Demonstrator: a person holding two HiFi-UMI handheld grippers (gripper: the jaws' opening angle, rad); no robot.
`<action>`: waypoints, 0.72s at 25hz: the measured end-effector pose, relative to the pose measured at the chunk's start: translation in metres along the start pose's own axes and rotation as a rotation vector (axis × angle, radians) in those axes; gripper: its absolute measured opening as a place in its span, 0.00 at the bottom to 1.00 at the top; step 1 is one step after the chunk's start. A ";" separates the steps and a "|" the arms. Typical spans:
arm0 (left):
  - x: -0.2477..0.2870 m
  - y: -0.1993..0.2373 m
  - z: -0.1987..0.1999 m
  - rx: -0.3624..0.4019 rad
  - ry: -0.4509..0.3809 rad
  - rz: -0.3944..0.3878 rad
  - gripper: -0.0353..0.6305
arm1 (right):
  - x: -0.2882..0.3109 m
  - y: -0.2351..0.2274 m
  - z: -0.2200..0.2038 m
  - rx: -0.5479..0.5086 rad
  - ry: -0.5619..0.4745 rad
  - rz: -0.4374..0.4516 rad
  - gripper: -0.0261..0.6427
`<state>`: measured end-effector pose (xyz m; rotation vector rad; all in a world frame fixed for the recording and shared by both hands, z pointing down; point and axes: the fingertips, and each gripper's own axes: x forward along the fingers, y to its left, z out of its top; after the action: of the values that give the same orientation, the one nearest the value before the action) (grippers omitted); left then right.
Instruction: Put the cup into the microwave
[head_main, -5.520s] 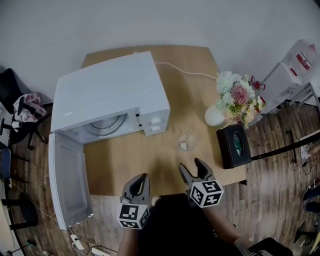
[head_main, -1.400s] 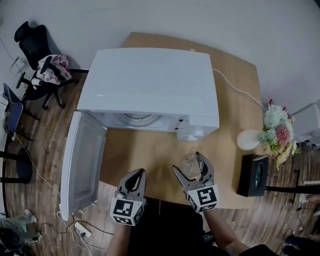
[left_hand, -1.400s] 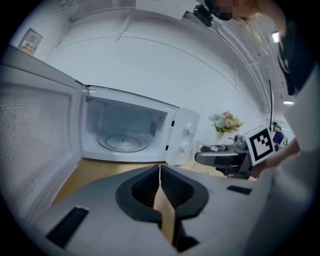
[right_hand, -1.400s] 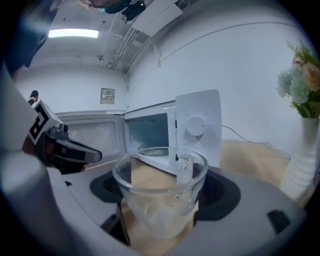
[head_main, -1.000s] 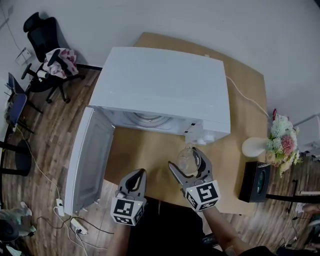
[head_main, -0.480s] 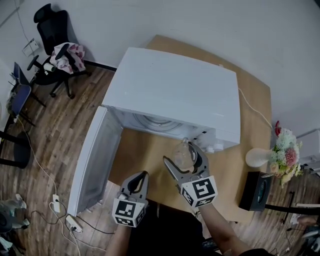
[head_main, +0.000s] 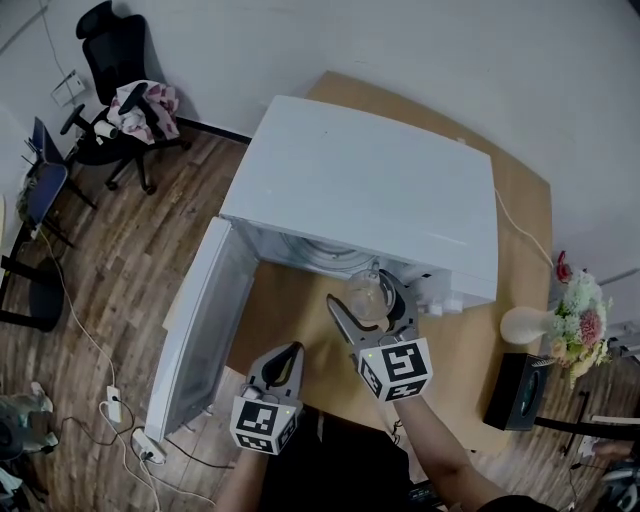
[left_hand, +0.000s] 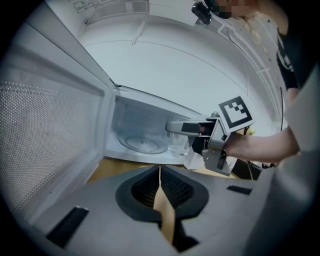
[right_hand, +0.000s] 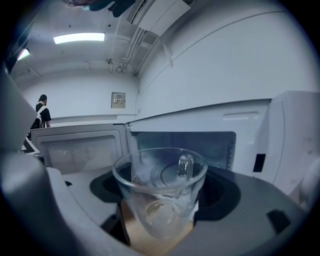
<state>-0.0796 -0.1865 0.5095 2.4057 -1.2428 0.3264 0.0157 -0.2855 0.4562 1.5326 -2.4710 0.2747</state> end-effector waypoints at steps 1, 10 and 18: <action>0.000 0.002 0.000 0.001 0.000 -0.001 0.06 | 0.004 0.000 0.001 -0.002 -0.001 -0.002 0.59; 0.001 0.014 -0.001 -0.003 0.007 0.001 0.06 | 0.040 0.000 0.004 -0.023 -0.026 0.001 0.59; 0.003 0.020 -0.007 -0.012 0.023 -0.014 0.06 | 0.070 0.001 0.003 -0.078 -0.045 0.012 0.59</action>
<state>-0.0943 -0.1962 0.5216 2.3925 -1.2143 0.3410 -0.0163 -0.3461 0.4728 1.5093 -2.4940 0.1455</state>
